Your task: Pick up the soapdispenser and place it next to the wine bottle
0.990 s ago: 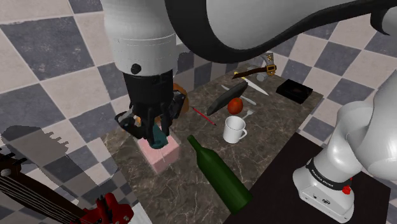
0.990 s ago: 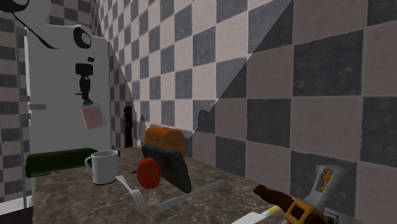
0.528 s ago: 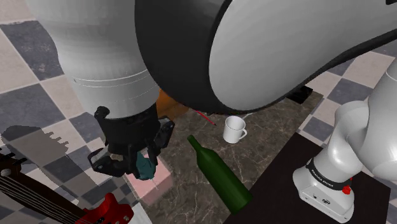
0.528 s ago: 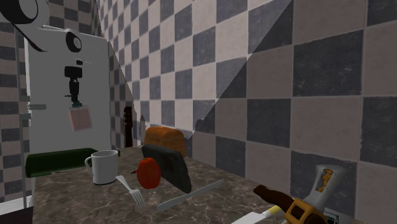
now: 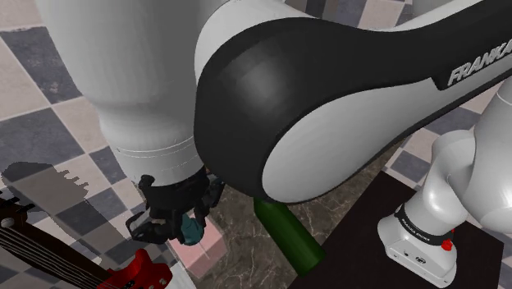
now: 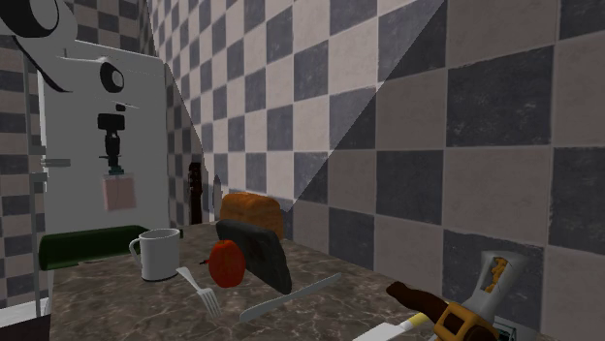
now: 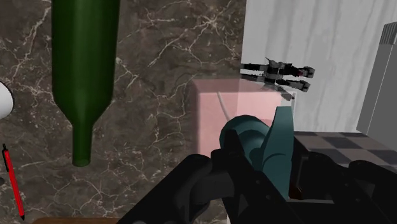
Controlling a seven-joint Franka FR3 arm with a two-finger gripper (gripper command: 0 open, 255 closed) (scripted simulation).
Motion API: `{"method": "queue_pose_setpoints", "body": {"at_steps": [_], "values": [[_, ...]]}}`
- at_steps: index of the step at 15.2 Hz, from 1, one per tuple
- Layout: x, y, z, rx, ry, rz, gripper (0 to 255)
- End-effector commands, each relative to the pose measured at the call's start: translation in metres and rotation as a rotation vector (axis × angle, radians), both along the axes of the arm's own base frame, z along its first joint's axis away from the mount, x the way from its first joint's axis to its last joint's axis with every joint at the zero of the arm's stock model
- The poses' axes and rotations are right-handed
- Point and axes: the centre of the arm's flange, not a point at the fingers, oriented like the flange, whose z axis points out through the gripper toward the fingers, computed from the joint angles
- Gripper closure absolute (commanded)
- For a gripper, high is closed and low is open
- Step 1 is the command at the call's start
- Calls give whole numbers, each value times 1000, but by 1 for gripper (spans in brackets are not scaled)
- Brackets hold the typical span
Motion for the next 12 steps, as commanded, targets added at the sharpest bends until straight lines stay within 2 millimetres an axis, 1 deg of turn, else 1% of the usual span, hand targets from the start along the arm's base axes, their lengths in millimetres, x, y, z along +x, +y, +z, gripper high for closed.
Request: {"method": "queue_pose_setpoints", "body": {"at_steps": [1, 12], "values": [[1, -1, -11, 1, 0, 0, 255], [1, -1, -69, 1, 0, 0, 255]]}}
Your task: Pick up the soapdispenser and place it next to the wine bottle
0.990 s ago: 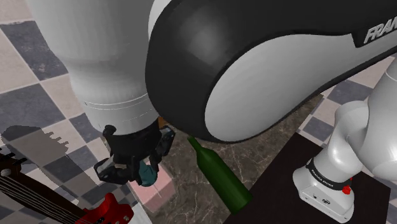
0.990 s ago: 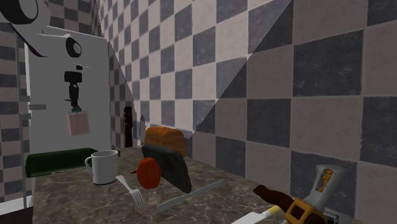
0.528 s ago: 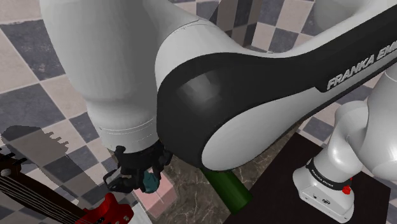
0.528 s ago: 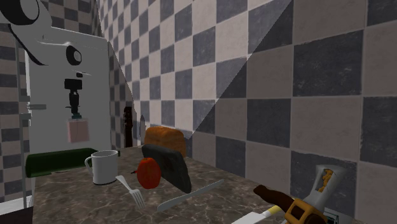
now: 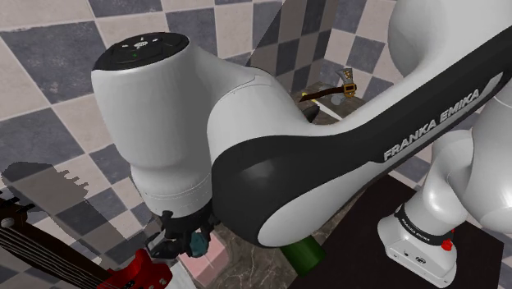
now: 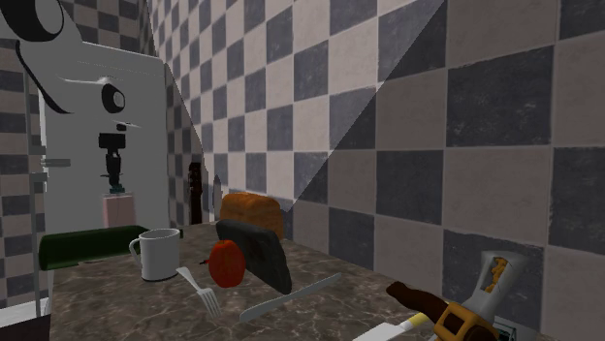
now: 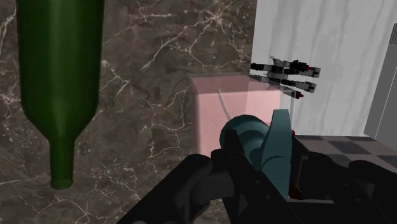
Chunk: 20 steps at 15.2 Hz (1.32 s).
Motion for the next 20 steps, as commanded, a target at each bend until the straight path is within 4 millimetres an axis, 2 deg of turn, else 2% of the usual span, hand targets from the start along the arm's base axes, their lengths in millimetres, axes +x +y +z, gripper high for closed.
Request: {"method": "queue_pose_setpoints", "body": {"at_steps": [1, 5, 13, 14, 19, 20], "values": [[0, 1, -11, 1, 0, 0, 255], [0, 1, -32, 1, 0, 0, 255], [0, 1, -32, 1, 0, 0, 255], [0, 1, -32, 1, 0, 0, 0], [0, 1, -32, 1, 0, 0, 0], [0, 0, -19, 1, 0, 0, 0]]}}
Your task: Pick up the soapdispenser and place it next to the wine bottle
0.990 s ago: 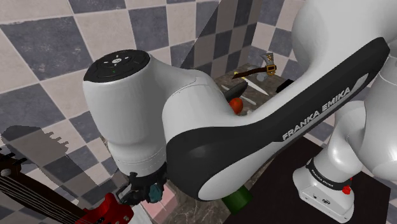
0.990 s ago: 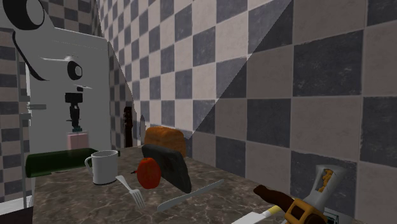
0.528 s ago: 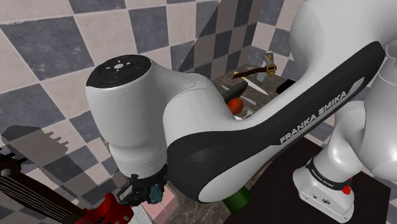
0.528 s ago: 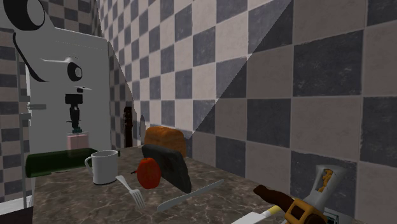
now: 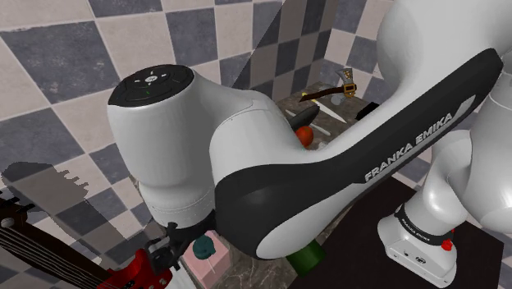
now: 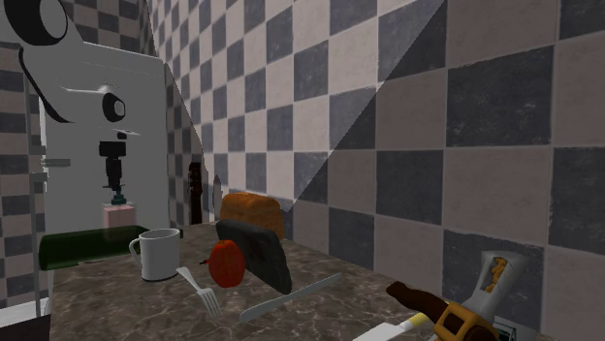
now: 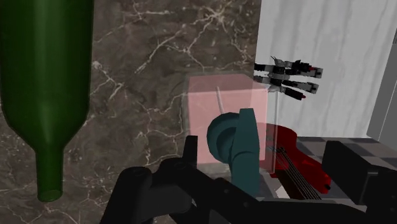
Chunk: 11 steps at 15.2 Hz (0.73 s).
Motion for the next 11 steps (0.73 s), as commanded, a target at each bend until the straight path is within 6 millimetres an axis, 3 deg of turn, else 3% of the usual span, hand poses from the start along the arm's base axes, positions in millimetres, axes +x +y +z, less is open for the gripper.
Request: {"method": "queue_pose_setpoints", "body": {"at_steps": [1, 3, 11], "values": [[0, -1, 20, 0, 0, 0, 0], [0, -2, 44, 0, 0, 0, 0], [0, -2, 44, 0, 0, 0, 0]]}}
